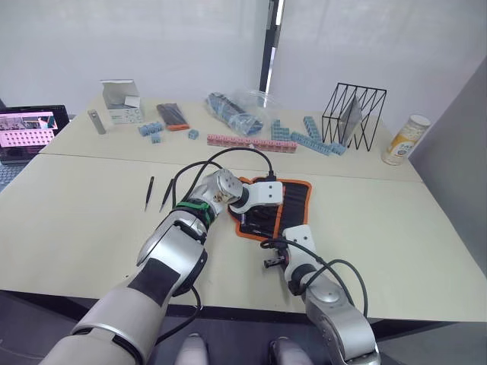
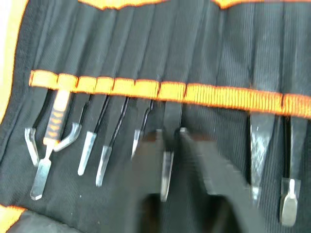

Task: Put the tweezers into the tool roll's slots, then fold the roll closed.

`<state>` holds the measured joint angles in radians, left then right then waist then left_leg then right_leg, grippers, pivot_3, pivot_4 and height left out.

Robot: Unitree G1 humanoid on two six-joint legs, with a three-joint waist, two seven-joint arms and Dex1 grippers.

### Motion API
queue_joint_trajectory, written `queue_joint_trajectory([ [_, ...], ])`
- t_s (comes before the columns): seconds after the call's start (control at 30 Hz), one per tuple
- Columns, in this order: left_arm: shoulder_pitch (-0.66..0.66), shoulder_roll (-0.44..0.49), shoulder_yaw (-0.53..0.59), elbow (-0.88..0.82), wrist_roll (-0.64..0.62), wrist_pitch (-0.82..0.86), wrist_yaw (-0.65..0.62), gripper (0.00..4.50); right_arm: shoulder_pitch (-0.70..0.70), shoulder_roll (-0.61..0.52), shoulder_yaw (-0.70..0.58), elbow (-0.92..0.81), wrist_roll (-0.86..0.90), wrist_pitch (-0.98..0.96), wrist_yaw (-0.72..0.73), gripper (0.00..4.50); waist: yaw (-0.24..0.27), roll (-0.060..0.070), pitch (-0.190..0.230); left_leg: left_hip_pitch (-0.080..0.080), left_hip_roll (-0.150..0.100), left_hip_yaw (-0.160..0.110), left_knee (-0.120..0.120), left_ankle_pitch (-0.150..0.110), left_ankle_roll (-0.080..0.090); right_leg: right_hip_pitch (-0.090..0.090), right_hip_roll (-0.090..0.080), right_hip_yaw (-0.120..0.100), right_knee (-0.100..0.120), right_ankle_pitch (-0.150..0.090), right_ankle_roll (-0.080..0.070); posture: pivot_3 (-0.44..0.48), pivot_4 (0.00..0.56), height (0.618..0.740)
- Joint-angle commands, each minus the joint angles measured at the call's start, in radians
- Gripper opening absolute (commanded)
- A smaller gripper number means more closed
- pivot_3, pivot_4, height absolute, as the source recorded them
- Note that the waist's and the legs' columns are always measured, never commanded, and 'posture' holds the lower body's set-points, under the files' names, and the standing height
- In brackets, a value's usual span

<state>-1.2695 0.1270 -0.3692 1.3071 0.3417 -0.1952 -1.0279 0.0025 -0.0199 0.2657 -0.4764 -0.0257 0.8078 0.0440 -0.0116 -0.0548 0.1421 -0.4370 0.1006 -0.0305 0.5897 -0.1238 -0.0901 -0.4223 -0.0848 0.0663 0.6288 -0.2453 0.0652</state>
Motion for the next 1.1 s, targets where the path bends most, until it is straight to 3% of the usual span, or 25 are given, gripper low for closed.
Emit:
queue_joint_trajectory([
  [0.03,-0.055,0.04,0.057,-0.054,-0.05,0.021,-0.035,2.62,0.027,-0.014,0.001,0.104,0.004,0.07,0.011,0.0,-0.004,0.0,0.0,0.0,0.0,0.0,0.0,0.0,0.0,0.0,0.0,0.0,0.001,0.0,0.0,0.0,0.15,0.74],
  [0.2,-0.019,0.137,0.137,-0.161,-0.135,0.09,-0.137,4.3,0.001,-0.036,-0.022,0.127,0.005,0.058,0.031,0.0,-0.012,0.001,0.0,0.002,0.0,0.0,0.0,0.0,0.0,0.001,0.0,0.0,0.001,0.0,0.0,0.0,0.15,0.74],
  [0.23,0.003,0.164,0.157,-0.204,-0.159,0.114,-0.161,4.41,-0.002,-0.039,-0.023,0.126,0.005,0.056,0.032,0.0,-0.013,0.001,0.0,0.002,0.0,0.0,0.0,0.0,0.0,0.001,0.0,0.0,0.001,0.0,0.0,0.0,0.15,0.74],
  [0.4,0.261,0.316,0.303,-0.632,-0.331,0.333,-0.208,4.41,0.004,-0.062,-0.026,0.101,-0.006,0.028,0.036,0.0,-0.029,0.006,0.001,0.005,0.0,0.0,-0.001,0.0,0.0,0.003,0.0,0.002,0.003,0.0,0.0,0.0,0.15,0.74],
  [0.63,0.769,0.52,0.579,-1.164,-0.489,0.598,-0.052,4.41,-0.017,-0.121,-0.064,0.052,0.003,0.0,0.073,0.0,-0.021,0.009,0.002,0.005,0.001,0.0,-0.002,0.004,0.007,0.002,0.001,0.003,0.003,0.0,-0.001,0.0,0.15,0.74],
  [0.73,0.958,0.546,0.738,-1.295,-0.556,0.671,0.023,4.41,-0.024,-0.142,-0.087,0.025,0.013,-0.011,0.088,0.0,0.001,0.01,0.003,0.004,0.002,0.001,-0.001,0.0,0.0,0.001,0.001,0.003,-0.001,0.0,-0.002,0.0,0.15,0.74],
  [0.87,1.211,0.535,0.924,-1.397,-0.6,0.648,0.098,4.41,-0.042,-0.153,-0.112,0.003,0.034,-0.034,0.103,0.0,-0.002,0.012,0.004,0.005,0.002,0.004,-0.001,0.0,-0.001,0.0,-0.002,0.002,-0.003,-0.001,-0.002,0.0,0.15,0.74],
  [1.1,1.427,0.466,1.052,-1.54,-0.663,0.644,0.229,4.41,-0.092,-0.154,-0.121,0.031,0.054,-0.104,0.134,0.0,-0.003,0.011,0.008,0.004,0.002,0.006,-0.001,-0.001,-0.001,-0.003,-0.005,0.001,-0.004,-0.001,-0.002,0.0,0.15,0.74],
])
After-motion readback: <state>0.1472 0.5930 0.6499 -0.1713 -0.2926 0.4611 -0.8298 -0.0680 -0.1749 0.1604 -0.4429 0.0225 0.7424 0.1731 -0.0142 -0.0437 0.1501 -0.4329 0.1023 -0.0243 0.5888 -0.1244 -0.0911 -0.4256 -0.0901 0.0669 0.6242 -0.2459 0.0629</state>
